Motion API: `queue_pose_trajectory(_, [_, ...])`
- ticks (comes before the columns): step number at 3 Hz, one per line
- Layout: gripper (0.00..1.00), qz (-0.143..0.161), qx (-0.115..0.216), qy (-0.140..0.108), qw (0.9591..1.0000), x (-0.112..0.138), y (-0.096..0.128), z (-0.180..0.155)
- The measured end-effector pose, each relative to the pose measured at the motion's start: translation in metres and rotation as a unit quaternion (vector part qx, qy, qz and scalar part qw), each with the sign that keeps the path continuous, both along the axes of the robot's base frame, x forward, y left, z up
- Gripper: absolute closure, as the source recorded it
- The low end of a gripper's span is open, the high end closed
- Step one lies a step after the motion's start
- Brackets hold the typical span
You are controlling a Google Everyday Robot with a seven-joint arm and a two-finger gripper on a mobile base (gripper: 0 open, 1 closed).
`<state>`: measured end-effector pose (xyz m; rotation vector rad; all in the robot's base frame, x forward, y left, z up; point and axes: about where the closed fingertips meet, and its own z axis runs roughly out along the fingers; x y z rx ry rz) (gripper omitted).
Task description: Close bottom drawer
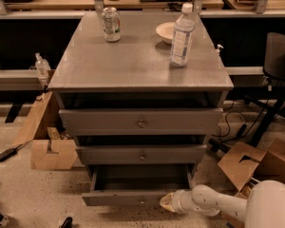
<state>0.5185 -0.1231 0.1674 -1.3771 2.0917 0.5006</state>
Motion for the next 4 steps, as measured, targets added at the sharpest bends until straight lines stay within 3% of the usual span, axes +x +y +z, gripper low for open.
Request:
queue_pose_trajectory(1, [1.0, -0.005, -0.01, 0.023, 0.9997, -0.032, 0.004, -0.013])
queue_pose_trajectory(2, [1.0, -0.022, -0.018, 0.05, 0.9983, -0.082, 0.0, -0.028])
queue_pose_trajectory(3, [1.0, -0.021, -0.018, 0.055, 0.9981, -0.092, 0.003, -0.03])
queue_pose_trajectory(4, [1.0, -0.014, -0.016, 0.046, 0.9987, -0.068, 0.007, -0.028])
